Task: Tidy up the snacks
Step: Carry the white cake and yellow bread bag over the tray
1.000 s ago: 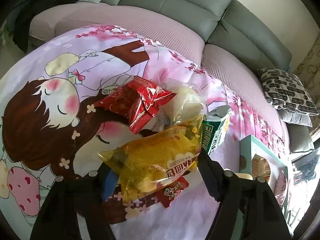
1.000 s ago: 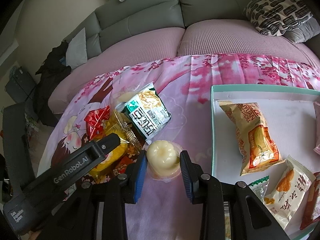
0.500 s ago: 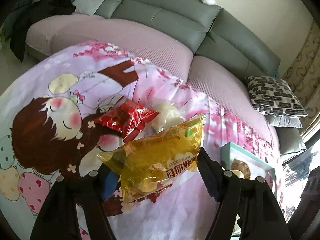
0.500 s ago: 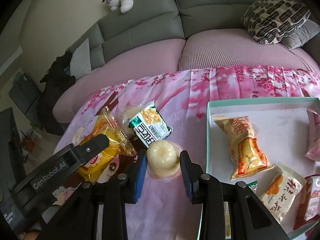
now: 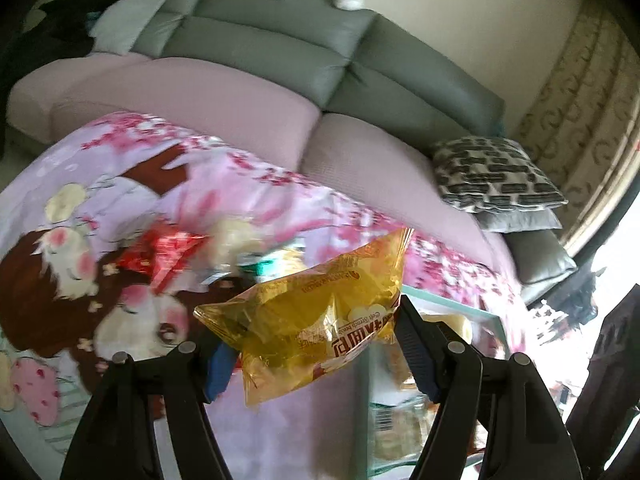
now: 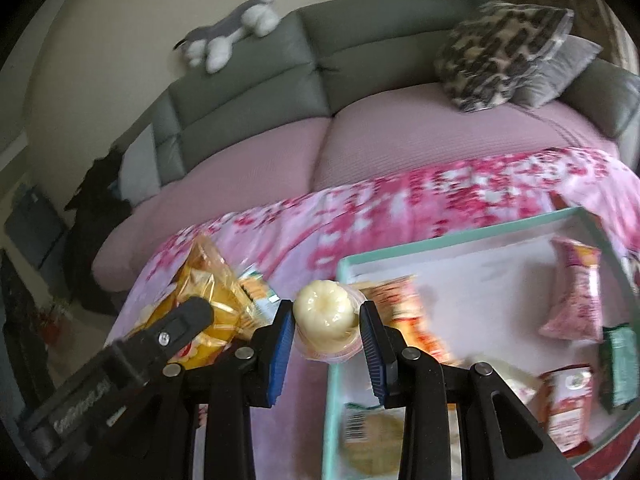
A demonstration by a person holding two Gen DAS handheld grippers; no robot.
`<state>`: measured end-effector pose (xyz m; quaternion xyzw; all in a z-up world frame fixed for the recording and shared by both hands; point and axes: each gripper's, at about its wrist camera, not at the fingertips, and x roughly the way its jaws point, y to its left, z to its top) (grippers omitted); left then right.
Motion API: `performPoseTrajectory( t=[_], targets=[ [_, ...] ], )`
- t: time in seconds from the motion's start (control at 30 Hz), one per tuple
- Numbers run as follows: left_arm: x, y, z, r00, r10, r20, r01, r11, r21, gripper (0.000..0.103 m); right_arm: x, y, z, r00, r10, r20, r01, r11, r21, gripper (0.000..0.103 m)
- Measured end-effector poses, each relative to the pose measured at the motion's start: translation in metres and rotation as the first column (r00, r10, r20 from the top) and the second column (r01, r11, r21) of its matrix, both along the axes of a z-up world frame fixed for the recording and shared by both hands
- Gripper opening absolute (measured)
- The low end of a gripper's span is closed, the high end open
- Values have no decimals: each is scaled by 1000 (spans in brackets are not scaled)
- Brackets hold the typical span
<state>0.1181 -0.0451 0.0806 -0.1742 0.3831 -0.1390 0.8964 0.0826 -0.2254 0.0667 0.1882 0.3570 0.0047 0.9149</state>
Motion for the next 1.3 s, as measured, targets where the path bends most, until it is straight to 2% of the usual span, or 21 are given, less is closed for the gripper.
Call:
performPoseTrajectory(
  t=[0.13, 0.3, 0.6, 0.9, 1.3],
  targets=[
    [-1, -28, 2, 997, -69, 15, 69, 998, 14, 73, -7, -32, 3, 996, -86, 4, 86, 996, 13, 36],
    [-3, -49, 5, 993, -111, 28, 111, 994, 7, 73, -18, -70, 5, 983, -184, 6, 184, 983, 10, 36],
    [0, -98, -6, 983, -184, 6, 184, 983, 7, 73, -31, -120, 0, 954, -299, -10, 299, 954, 9, 36],
    [8, -135, -13, 977, -213, 2, 213, 977, 23, 73, -30, -139, -12, 942, -332, -46, 333, 943, 22, 36],
    [15, -150, -29, 974, -223, -44, 225, 973, 54, 73, -22, -143, -31, 941, -323, -99, 327, 944, 30, 36]
  ],
)
